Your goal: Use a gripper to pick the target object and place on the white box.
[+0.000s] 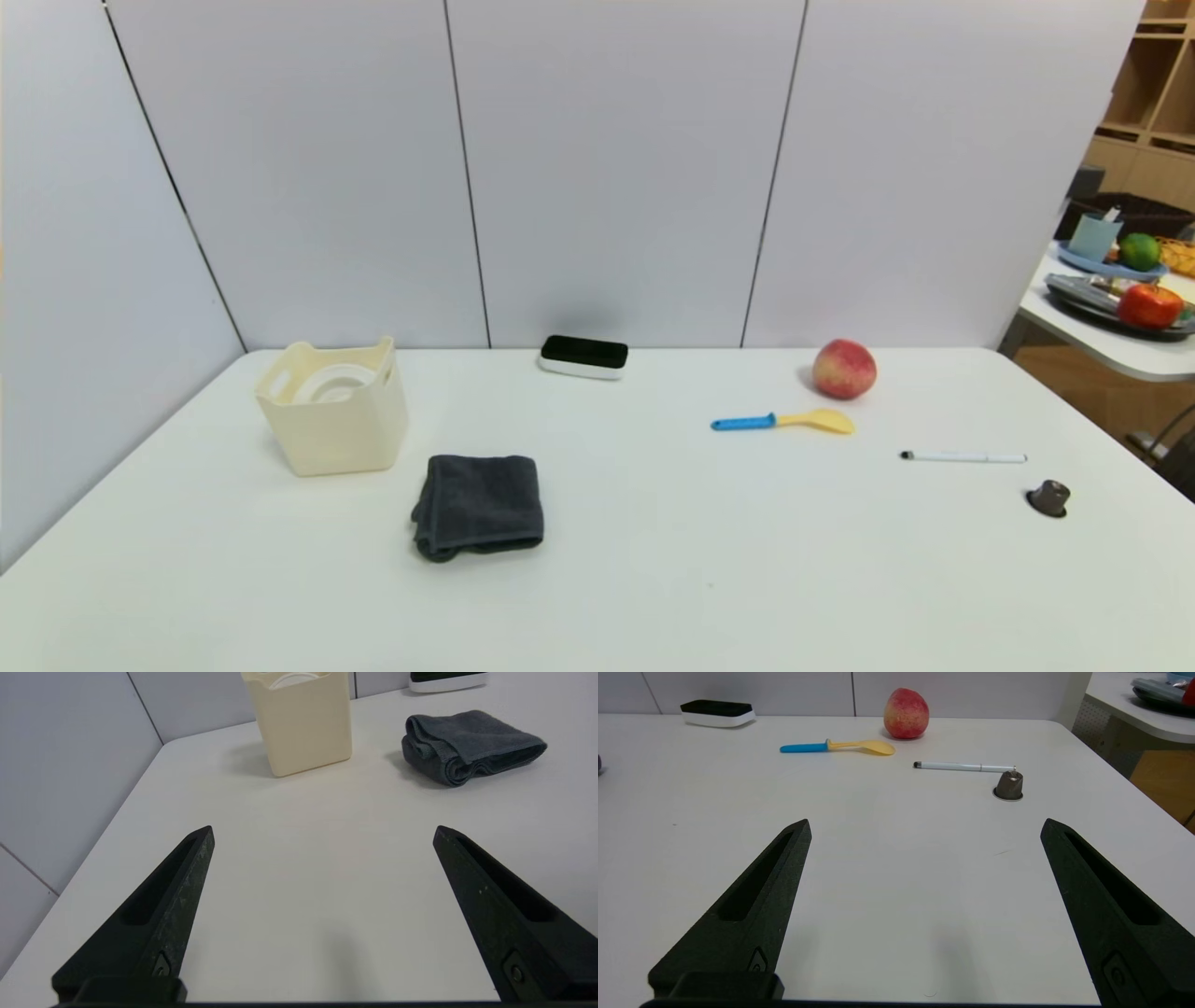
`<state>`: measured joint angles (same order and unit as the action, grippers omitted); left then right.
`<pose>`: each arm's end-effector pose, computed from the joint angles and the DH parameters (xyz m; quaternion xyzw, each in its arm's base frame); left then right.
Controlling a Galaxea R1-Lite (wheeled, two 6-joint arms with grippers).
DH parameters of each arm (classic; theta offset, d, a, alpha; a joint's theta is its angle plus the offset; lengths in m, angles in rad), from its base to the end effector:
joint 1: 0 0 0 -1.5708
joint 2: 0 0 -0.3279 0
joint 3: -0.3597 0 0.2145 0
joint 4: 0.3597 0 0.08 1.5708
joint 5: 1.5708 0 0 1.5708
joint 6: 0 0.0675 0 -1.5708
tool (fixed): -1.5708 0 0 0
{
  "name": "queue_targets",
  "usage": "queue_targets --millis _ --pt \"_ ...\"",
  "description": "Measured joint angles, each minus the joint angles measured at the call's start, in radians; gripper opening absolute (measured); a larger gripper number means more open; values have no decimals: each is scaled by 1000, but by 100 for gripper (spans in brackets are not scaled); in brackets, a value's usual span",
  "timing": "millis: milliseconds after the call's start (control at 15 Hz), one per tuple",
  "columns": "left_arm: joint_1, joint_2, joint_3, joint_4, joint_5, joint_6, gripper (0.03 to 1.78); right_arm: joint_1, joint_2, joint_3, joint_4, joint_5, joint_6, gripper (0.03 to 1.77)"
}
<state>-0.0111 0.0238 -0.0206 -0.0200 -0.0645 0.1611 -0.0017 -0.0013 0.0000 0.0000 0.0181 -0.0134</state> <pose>0.0205 -0.0046 0.0851 0.0806 -0.0114 -0.0370 0.9960 0.0203 0.0012 0.0755 -0.0067 -0.0007 0.0082 0.9999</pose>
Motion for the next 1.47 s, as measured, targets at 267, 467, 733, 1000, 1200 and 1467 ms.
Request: queue_targets --millis 267,467,733,1000,1200,1467 --pt "0 -22 19 22 15 -32 169 0 0 0 0 0 0 170" --pt "0 -24 20 26 15 -54 169 0 0 0 0 0 0 170" --pt "0 -24 21 23 69 -176 169 0 0 0 0 0 0 170" --pt "0 -24 21 22 76 -192 169 0 0 0 0 0 0 170" --pt "0 -24 21 22 76 -192 169 0 0 0 1 1 -5 170" --pt "0 -24 20 22 76 -192 169 0 0 0 0 -1 -2 170"
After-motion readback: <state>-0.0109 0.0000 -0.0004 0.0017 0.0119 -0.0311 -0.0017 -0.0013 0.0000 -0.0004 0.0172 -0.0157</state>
